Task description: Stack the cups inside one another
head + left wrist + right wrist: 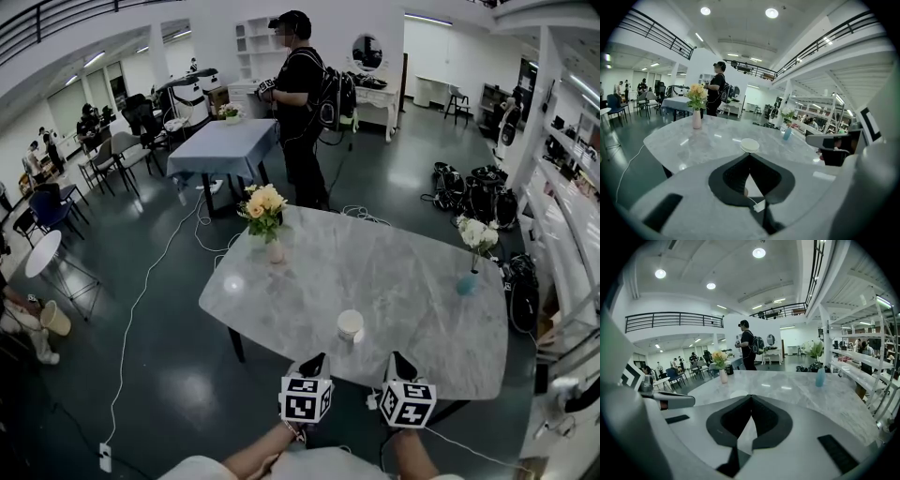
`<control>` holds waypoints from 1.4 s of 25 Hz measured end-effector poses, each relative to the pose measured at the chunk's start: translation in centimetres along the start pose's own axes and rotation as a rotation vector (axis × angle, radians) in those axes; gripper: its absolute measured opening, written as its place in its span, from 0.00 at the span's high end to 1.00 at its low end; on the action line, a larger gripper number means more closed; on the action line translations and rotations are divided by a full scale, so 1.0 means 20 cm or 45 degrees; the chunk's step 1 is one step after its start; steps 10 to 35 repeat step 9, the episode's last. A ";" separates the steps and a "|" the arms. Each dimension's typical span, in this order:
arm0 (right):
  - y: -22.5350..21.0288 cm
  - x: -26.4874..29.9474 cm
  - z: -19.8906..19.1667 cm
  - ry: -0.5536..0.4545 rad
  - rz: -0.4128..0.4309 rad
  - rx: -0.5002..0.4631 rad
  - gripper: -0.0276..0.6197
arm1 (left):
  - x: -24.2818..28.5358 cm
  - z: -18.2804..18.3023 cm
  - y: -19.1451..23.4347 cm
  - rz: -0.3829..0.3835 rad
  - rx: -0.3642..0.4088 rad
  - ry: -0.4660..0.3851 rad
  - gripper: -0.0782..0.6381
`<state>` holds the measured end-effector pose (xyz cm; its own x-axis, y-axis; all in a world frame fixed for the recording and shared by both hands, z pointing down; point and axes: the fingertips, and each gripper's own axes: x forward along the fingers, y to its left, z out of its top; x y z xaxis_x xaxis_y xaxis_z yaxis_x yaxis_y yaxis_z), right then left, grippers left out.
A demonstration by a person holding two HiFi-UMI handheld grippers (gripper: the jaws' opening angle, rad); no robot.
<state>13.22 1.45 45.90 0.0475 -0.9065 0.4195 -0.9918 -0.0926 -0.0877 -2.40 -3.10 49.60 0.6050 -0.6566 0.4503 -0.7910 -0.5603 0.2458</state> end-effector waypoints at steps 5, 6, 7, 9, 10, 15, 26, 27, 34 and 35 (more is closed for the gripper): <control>0.01 -0.01 0.00 -0.001 0.000 0.020 0.95 | -0.01 -0.01 0.01 -0.002 -0.002 0.005 0.90; 0.02 -0.02 -0.01 0.000 0.001 0.022 0.95 | -0.01 -0.01 0.01 -0.002 -0.003 0.006 0.90; 0.02 -0.02 -0.01 0.002 0.002 0.023 0.95 | -0.01 -0.01 0.01 -0.001 -0.005 0.006 0.90; 0.02 -0.02 -0.02 0.006 0.005 0.024 0.95 | -0.01 -0.02 0.02 0.002 -0.008 0.008 0.90; 0.02 -0.02 -0.02 0.006 0.005 0.024 0.95 | -0.01 -0.02 0.02 0.002 -0.008 0.008 0.90; 0.02 -0.02 -0.02 0.006 0.005 0.024 0.95 | -0.01 -0.02 0.02 0.002 -0.008 0.008 0.90; 0.02 -0.02 -0.02 0.006 0.005 0.024 0.95 | -0.01 -0.02 0.02 0.002 -0.008 0.008 0.90; 0.02 -0.02 -0.02 0.006 0.005 0.024 0.95 | -0.01 -0.02 0.02 0.002 -0.008 0.008 0.90; 0.02 -0.02 -0.02 0.006 0.005 0.024 0.95 | -0.01 -0.02 0.02 0.002 -0.008 0.008 0.90; 0.02 -0.02 -0.02 0.006 0.005 0.024 0.95 | -0.01 -0.02 0.02 0.002 -0.008 0.008 0.90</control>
